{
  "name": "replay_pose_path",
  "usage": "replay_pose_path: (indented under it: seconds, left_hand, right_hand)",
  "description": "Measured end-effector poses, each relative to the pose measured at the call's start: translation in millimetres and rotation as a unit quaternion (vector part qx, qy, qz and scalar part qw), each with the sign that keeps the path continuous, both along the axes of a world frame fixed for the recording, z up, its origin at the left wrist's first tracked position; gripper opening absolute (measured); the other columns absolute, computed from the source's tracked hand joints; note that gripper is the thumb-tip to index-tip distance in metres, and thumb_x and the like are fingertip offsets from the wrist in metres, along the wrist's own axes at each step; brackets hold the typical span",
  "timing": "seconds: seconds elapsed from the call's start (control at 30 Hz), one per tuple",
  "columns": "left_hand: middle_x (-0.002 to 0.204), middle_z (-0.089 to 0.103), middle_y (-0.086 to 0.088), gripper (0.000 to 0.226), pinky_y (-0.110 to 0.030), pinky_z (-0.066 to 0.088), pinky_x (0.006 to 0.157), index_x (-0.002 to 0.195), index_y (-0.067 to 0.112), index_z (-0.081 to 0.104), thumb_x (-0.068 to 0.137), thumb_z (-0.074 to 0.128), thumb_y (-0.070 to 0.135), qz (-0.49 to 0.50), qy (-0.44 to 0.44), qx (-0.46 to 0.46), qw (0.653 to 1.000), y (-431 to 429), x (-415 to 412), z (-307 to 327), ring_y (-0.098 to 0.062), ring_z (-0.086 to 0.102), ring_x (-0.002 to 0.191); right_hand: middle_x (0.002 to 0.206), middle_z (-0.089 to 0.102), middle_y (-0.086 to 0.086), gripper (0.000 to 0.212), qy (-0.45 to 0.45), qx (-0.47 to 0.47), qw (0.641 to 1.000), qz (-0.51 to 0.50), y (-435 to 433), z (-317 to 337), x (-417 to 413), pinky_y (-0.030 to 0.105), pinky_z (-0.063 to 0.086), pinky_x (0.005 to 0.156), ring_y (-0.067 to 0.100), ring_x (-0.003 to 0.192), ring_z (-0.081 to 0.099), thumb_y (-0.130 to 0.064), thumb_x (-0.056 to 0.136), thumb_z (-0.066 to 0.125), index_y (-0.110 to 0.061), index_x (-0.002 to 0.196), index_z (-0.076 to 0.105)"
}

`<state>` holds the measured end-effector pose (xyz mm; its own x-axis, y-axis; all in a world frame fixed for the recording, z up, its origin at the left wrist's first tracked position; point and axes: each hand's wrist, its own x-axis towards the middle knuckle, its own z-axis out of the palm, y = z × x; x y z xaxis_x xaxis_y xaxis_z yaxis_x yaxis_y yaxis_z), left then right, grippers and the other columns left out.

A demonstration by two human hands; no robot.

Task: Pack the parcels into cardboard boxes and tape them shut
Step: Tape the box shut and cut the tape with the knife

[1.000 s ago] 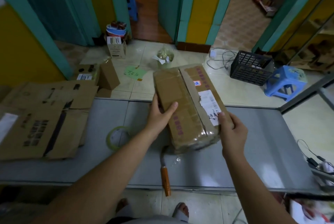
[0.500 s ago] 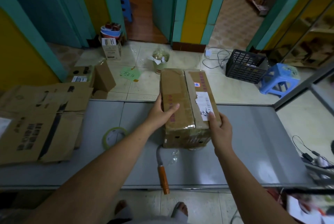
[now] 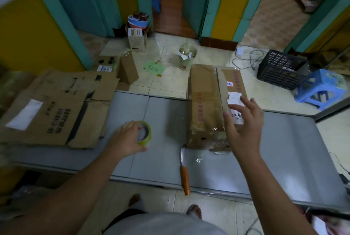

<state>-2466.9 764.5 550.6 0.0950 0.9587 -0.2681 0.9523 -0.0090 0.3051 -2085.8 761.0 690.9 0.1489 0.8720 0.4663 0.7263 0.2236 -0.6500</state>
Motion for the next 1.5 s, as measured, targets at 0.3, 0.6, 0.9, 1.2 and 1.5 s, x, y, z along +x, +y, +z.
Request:
replay_pose_path:
  seconds: [0.3, 0.6, 0.9, 1.2, 1.5]
  left_hand:
    - [0.089, 0.072, -0.002, 0.027, -0.037, 0.051, 0.079, 0.097, 0.029, 0.076, 0.088, 0.069, 0.055, -0.043, -0.077, 0.107, 0.99, -7, 0, 24, -0.035, 0.061, 0.096]
    - [0.104, 0.073, 0.004, 0.037, -0.042, 0.047, 0.107, 0.111, 0.015, 0.075, 0.098, 0.062, 0.047, -0.196, -0.181, 0.269, 0.926, 6, 76, 156, -0.018, 0.065, 0.1]
    - [0.103, 0.074, 0.003, 0.036, -0.043, 0.047, 0.102, 0.109, 0.013, 0.075, 0.098, 0.064, 0.045, -0.252, -0.197, 0.291, 0.902, 13, 90, 170, -0.018, 0.066, 0.098]
    - [0.101, 0.071, 0.006, 0.036, -0.038, 0.051, 0.081, 0.11, 0.022, 0.072, 0.094, 0.067, 0.053, -0.231, -0.255, 0.206, 0.916, 5, 100, 172, -0.015, 0.06, 0.094]
    - [0.063, 0.056, 0.006, 0.045, -0.031, 0.038, 0.053, 0.068, 0.023, 0.061, 0.091, 0.07, 0.061, -0.153, -0.285, 0.124, 0.938, 9, 117, 188, -0.013, 0.053, 0.056]
  right_hand:
    - [0.114, 0.067, -0.007, 0.01, -0.023, -0.019, 0.992, 0.12, 4, 17, -38, 0.049, 0.047, 0.1, 0.019, 0.116, 0.058, -0.026, 0.098, 0.068, -0.021, 0.105, 0.074]
    - [0.137, 0.058, -0.006, 0.064, 0.033, -0.155, 0.954, 0.256, 14, 51, -75, 0.03, 0.048, 0.108, 0.004, 0.127, 0.055, -0.038, 0.09, 0.078, -0.019, 0.147, 0.055]
    - [0.099, 0.078, -0.008, 0.018, 0.148, -0.142, 0.964, 0.17, 10, 60, -42, 0.036, 0.062, 0.087, 0.009, 0.092, 0.074, -0.016, 0.088, 0.083, -0.017, 0.106, 0.081]
    - [0.089, 0.078, -0.008, 0.015, 0.198, -0.165, 0.952, 0.163, -3, 54, -33, 0.025, 0.058, 0.08, 0.008, 0.086, 0.073, -0.009, 0.092, 0.078, -0.02, 0.102, 0.077]
    - [0.074, 0.068, 0.022, 0.018, 0.303, -0.168, 0.925, 0.155, -17, 79, -6, 0.025, 0.059, 0.072, 0.018, 0.07, 0.073, 0.005, 0.092, 0.072, -0.004, 0.108, 0.072]
